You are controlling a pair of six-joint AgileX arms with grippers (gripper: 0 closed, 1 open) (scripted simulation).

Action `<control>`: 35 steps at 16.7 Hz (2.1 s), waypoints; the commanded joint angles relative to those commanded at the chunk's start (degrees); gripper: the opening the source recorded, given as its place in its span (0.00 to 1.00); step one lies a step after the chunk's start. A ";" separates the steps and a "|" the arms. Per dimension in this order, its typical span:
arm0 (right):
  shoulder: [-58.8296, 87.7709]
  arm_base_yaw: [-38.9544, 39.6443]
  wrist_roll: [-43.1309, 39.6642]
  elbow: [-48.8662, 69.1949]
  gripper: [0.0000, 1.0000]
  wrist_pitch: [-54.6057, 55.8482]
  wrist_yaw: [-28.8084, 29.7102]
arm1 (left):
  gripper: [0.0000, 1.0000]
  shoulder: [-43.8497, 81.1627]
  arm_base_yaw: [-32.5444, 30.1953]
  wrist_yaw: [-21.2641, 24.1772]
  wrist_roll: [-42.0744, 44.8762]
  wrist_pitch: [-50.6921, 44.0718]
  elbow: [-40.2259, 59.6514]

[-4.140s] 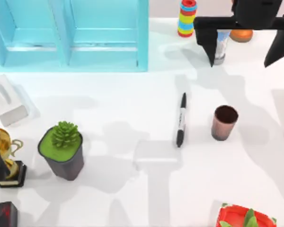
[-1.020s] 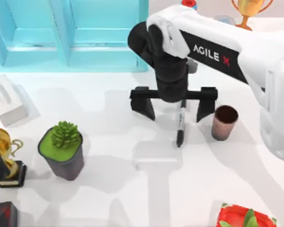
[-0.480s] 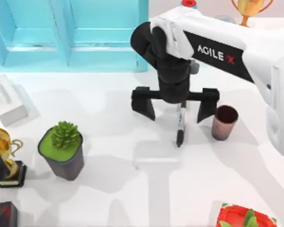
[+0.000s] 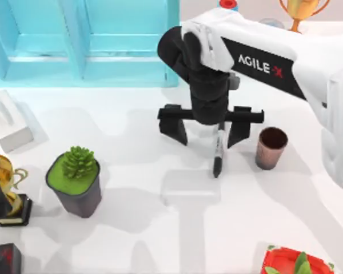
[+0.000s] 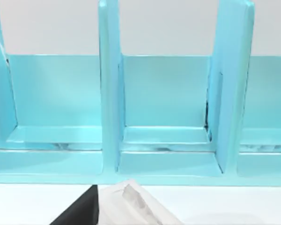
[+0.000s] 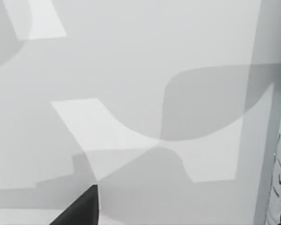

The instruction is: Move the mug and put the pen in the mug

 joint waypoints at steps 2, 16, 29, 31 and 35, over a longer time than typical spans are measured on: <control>0.00 0.00 0.00 0.00 0.32 0.00 0.00 | 1.00 0.00 0.00 0.00 0.00 0.00 0.00; -3.00 0.81 1.56 1.97 0.00 0.39 -1.97 | 1.00 0.00 0.00 0.00 0.00 0.00 0.00; -26.44 8.79 9.28 -16.12 0.00 -5.69 -2.63 | 1.00 0.00 0.00 0.00 0.00 0.00 0.00; -26.71 8.88 9.36 -16.33 0.00 -5.76 -2.63 | 1.00 0.00 0.00 0.00 0.00 0.00 0.00; -26.63 8.73 8.93 -16.57 0.00 -5.08 -2.13 | 1.00 0.00 0.00 0.00 0.00 0.00 0.00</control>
